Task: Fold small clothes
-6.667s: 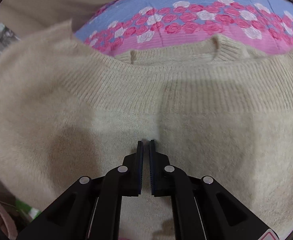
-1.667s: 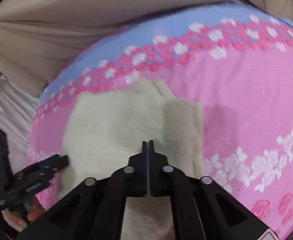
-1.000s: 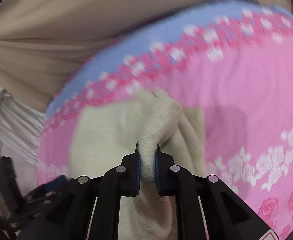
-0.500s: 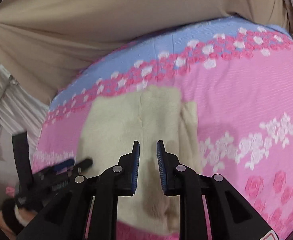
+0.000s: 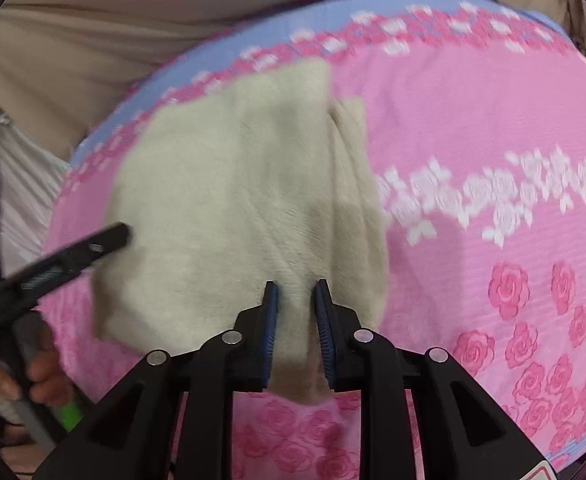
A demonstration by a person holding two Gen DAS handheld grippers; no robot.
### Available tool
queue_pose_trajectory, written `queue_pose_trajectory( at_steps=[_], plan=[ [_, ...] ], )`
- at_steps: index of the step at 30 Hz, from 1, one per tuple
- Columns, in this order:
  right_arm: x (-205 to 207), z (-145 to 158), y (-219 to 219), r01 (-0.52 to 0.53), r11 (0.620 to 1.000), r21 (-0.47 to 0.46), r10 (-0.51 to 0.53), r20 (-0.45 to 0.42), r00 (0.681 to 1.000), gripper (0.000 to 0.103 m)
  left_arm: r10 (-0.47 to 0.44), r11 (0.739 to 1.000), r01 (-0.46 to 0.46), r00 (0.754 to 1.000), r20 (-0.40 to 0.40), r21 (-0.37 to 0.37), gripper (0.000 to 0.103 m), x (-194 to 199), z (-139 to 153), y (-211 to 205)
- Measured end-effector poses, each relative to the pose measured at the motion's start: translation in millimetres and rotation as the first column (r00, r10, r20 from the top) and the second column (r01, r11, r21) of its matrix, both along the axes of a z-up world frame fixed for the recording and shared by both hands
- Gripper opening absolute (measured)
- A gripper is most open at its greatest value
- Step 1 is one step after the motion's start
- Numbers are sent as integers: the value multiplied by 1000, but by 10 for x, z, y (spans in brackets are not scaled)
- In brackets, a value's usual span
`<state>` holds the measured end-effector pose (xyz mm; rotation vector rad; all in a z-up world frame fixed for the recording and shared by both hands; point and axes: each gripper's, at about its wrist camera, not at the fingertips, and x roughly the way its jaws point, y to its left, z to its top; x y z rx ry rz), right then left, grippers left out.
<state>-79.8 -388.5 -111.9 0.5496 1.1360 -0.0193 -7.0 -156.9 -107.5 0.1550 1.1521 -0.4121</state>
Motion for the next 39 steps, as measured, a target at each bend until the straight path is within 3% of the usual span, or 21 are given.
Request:
queue_pose_trajectory(
  at_steps=[5, 8, 10, 12, 14, 15, 17, 19, 21, 27, 30, 33, 37, 39],
  plan=[
    [-77, 364, 97, -21, 999, -30, 24, 80, 997, 23, -9, 1000, 9, 1000, 14, 9, 80, -60, 37, 15],
    [-47, 159, 121, -36, 998, -58, 37, 23, 999, 25, -8, 1000, 8, 1000, 11, 8, 80, -94, 40, 23],
    [-42, -51, 97, -26, 999, -23, 25, -16, 1000, 30, -12, 1000, 12, 1000, 14, 9, 80, -119, 51, 18],
    [-77, -9, 63, 9, 1000, 13, -9, 2, 1000, 30, -20, 1000, 20, 1000, 16, 17, 81, -142, 64, 12],
    [-128, 173, 65, 11, 1000, -10, -11, 40, 999, 31, -24, 1000, 24, 999, 25, 14, 85, -160, 89, 26],
    [-126, 233, 47, 11, 1000, -24, -10, 52, 999, 33, -19, 1000, 19, 1000, 23, 7, 85, -155, 94, 41],
    [-114, 314, -24, 20, 998, -58, -16, 71, 997, 53, 6, 1000, -6, 1000, -4, -31, 87, -112, 96, 96],
    [-60, 317, -135, 35, 997, -75, -30, 71, 997, 60, 35, 997, -38, 998, -46, -70, 87, -38, 75, 135],
    [34, 253, -252, 52, 997, -65, -49, 46, 998, 60, 70, 988, -83, 992, -104, -127, 88, 80, 39, 180],
    [330, 2, -372, 35, 997, 74, -37, 23, 999, 64, 123, 971, -166, 964, -236, -172, 89, 369, -241, 169],
    [440, -148, -334, 28, 993, 112, -28, -1, 1000, 70, 136, 938, -234, 927, -351, -255, 90, 447, -434, 207],
    [488, -308, -313, 47, 980, 191, -46, -10, 999, 78, 139, 917, -273, 902, -409, -291, 95, 474, -596, 224],
    [500, -431, -305, 99, 951, 293, -106, 9, 994, 84, 132, 910, -276, 901, -414, -310, 98, 490, -677, 214],
    [511, -427, -280, 99, 945, 311, -113, 24, 993, 70, 106, 920, -241, 912, -397, -308, 93, 492, -644, 150]
  ],
)
